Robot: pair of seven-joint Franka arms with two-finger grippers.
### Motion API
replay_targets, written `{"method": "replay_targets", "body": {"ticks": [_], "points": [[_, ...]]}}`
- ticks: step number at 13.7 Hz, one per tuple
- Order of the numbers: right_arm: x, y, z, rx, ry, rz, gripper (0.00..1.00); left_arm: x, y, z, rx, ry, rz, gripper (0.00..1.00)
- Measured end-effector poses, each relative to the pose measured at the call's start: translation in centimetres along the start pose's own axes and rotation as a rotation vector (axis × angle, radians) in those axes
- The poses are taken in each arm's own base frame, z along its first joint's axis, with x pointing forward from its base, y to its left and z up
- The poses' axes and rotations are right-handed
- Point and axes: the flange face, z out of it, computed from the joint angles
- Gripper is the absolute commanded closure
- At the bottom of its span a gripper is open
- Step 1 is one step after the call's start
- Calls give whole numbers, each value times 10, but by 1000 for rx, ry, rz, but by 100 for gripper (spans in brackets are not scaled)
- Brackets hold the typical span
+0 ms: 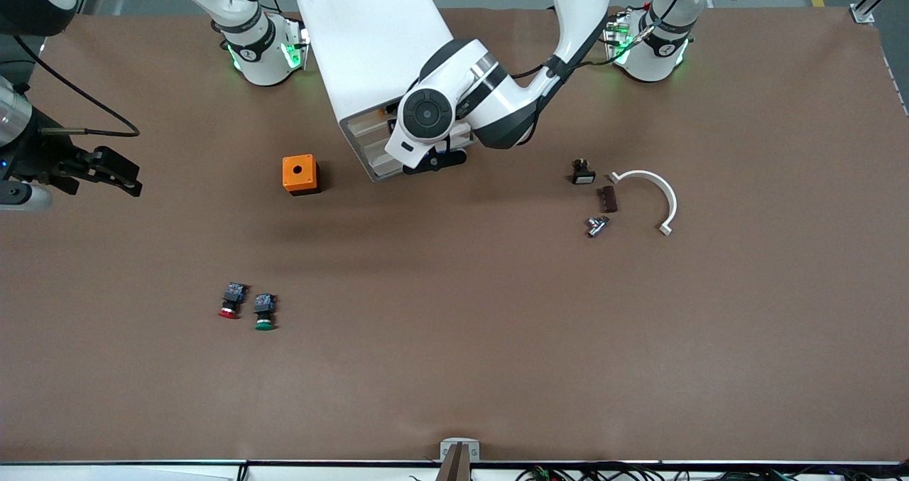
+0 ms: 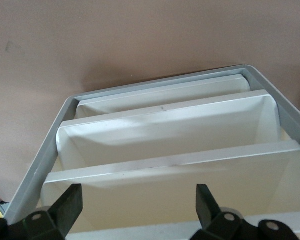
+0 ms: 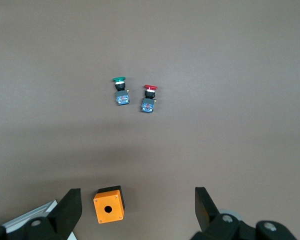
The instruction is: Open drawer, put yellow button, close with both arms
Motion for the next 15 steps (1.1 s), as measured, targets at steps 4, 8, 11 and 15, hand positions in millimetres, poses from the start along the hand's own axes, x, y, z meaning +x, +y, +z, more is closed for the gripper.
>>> {"method": "replay_targets", "body": {"ticks": [4, 8, 11, 15], "points": [[0, -2, -1, 0, 4, -4, 0, 29, -13, -23, -28, 23, -40, 0], [1, -2, -2, 1, 12, -4, 0, 106, -68, -84, -39, 155, -125, 0], [1, -3, -2, 1, 15, -4, 0, 137, -109, -134, -34, 273, -173, 0], [1, -3, -3, 2, 17, -4, 0, 151, -158, -201, -39, 418, -224, 0]]}}
